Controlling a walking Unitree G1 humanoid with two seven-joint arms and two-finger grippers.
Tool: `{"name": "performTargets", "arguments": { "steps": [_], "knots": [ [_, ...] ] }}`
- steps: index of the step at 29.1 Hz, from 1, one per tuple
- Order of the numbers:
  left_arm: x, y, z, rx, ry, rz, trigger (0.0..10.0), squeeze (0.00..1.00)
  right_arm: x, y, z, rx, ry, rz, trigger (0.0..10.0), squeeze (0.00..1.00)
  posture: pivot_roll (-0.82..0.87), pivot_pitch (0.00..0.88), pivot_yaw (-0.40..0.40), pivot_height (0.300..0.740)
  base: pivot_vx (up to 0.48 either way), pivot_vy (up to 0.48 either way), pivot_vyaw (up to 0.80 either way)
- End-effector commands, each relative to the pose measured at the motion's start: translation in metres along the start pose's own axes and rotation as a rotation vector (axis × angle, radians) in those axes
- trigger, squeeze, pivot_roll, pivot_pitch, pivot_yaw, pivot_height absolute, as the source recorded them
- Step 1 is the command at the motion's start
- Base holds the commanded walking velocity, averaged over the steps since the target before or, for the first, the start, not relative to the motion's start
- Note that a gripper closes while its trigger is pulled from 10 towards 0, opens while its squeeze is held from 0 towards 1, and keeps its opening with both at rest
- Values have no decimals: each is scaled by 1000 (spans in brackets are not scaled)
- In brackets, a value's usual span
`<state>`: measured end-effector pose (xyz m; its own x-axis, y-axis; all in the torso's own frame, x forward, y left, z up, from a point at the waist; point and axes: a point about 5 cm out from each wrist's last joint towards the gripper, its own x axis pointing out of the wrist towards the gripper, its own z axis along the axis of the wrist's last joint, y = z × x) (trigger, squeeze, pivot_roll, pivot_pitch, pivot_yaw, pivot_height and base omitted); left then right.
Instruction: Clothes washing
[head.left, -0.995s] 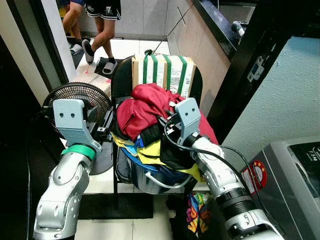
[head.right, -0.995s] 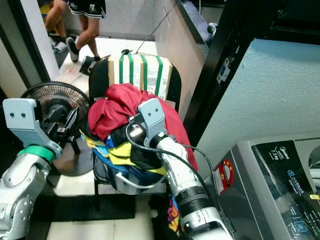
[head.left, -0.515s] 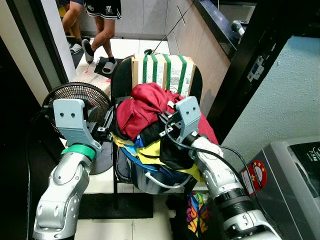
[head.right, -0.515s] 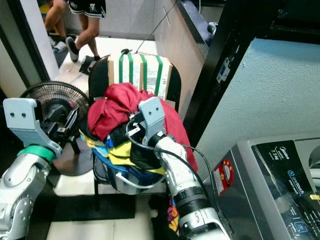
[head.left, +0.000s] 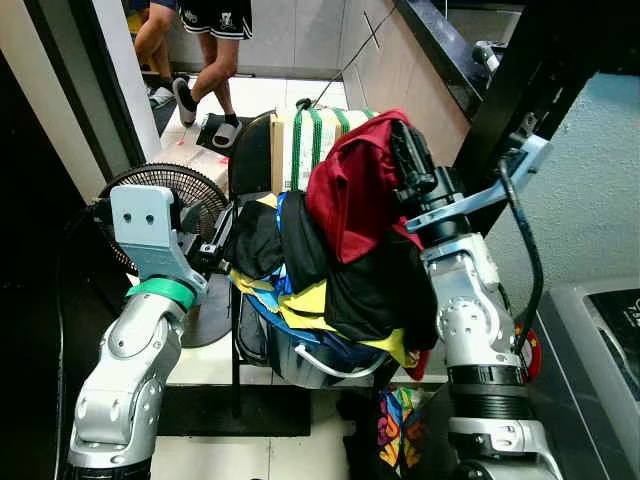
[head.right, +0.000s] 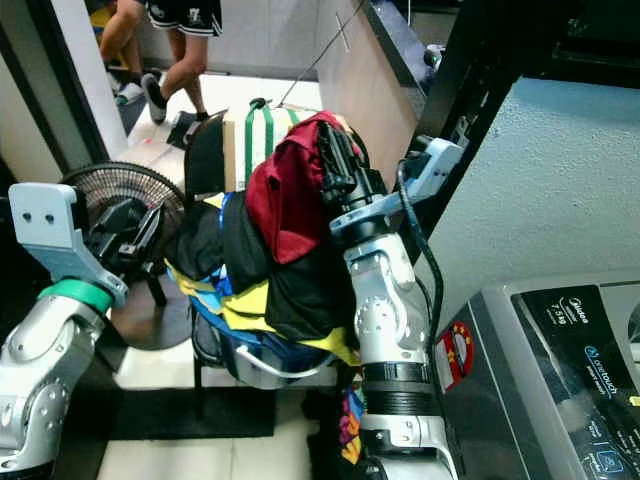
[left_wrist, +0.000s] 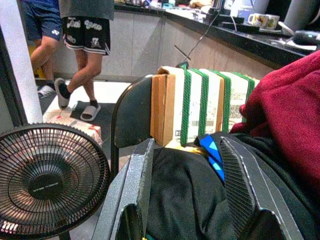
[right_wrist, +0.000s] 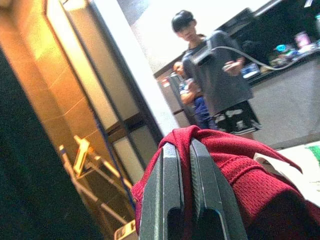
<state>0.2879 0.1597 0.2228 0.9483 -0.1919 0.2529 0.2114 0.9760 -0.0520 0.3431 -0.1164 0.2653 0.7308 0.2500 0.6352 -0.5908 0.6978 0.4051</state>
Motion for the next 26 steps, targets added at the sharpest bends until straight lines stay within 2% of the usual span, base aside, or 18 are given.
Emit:
{"name": "performTargets", "arguments": {
  "steps": [1, 2, 3, 5, 6, 13, 17, 26],
  "knots": [
    [1, 0, -2, 1, 11, -12, 10000, 0, 1, -2, 8, -24, -33, -36, 2588, 0, 150, 0, 29, 740, 0, 0, 0],
    [1, 0, -2, 1, 11, -12, 10000, 0, 1, -2, 8, -24, -33, -36, 2588, 0, 150, 0, 29, 740, 0, 0, 0],
    [1, -1, -2, 2, 12, -14, 10000, 0, 0, -3, 8, -29, -36, -42, 4863, 0, 155, 4, 35, 740, 0, 0, 0],
    [1, -1, -2, 3, 13, -15, 10000, 0, 0, -3, 9, -30, -40, -43, 4863, 0, 155, 4, 35, 740, 0, 0, 0],
    [1, -1, -2, 5, 15, -18, 10000, 0, -1, -3, 9, -39, -33, -40, 10000, 0, 155, 4, 35, 740, 0, 0, 0],
    [0, 1, -1, 15, 18, -23, 10000, 0, -1, -5, 8, -46, -17, -60, 10000, 0, 168, 14, 37, 740, 0, 0, -709],
    [-1, 1, -1, 22, 21, -23, 10000, 0, 1, -11, 10, -42, -31, -105, 10000, 0, 173, 8, 34, 740, 0, 0, -800],
    [0, 1, -1, 24, 20, -29, 10000, 0, 0, -15, 13, -15, -57, -110, 10000, 0, 173, 7, 35, 740, 0, 0, -800]
  ]
}}
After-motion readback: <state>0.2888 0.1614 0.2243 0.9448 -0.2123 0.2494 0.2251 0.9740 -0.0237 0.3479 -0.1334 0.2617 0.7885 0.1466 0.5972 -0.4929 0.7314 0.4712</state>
